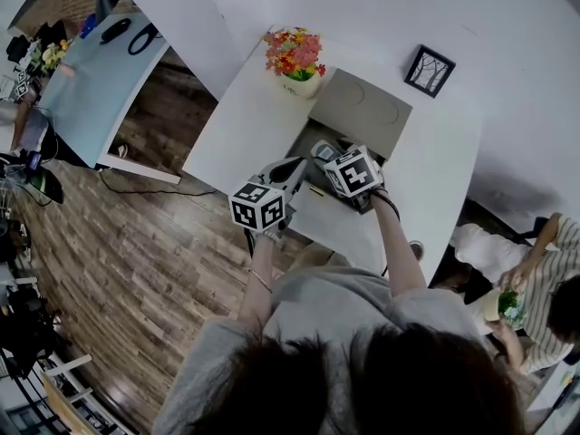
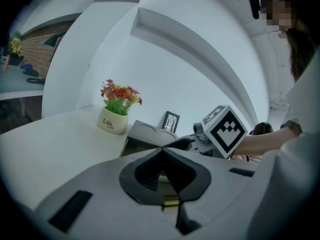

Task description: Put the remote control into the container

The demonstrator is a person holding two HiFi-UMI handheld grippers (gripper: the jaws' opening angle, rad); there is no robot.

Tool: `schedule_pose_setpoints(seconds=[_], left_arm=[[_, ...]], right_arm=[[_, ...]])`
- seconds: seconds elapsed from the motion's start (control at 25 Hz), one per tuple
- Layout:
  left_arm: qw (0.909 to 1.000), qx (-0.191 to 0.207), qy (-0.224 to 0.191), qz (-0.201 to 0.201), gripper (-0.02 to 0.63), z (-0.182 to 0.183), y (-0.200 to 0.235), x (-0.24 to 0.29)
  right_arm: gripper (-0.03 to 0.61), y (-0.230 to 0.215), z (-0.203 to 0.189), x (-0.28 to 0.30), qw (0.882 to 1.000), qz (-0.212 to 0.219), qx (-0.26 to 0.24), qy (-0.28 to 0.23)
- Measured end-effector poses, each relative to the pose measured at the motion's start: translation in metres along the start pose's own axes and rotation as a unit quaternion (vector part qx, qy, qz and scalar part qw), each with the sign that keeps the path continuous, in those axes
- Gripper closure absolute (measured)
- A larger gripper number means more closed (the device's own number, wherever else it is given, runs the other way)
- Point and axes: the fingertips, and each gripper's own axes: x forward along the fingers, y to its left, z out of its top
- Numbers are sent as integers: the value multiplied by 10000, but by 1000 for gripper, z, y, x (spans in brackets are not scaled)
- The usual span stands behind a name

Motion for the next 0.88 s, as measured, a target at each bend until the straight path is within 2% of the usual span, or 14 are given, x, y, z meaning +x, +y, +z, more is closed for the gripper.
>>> schedule_pose_setpoints(seconds=[0.24,0.32,0.48,0.64,0.88], left_arm=[[9999,52,-112,5,611,6,-9,0],[9999,77,-143,-10,611,8,-13,1],[9997,131,-208,-36,611,11,-24,2],[9994,190,-287,-49,611,15,-36,2],[9981,302,-528,-136,611,25,-63,2]], right_arm=[[281,7,22,-32,9963,250,383,-723],[324,6,25,-39,9951,240,407,-865],[350,7,26,-53,9919,291,590,-1089],[408,5,25,-68,9891,279,655,-1292],[510,2,33,-108,9771,343,870,-1914]])
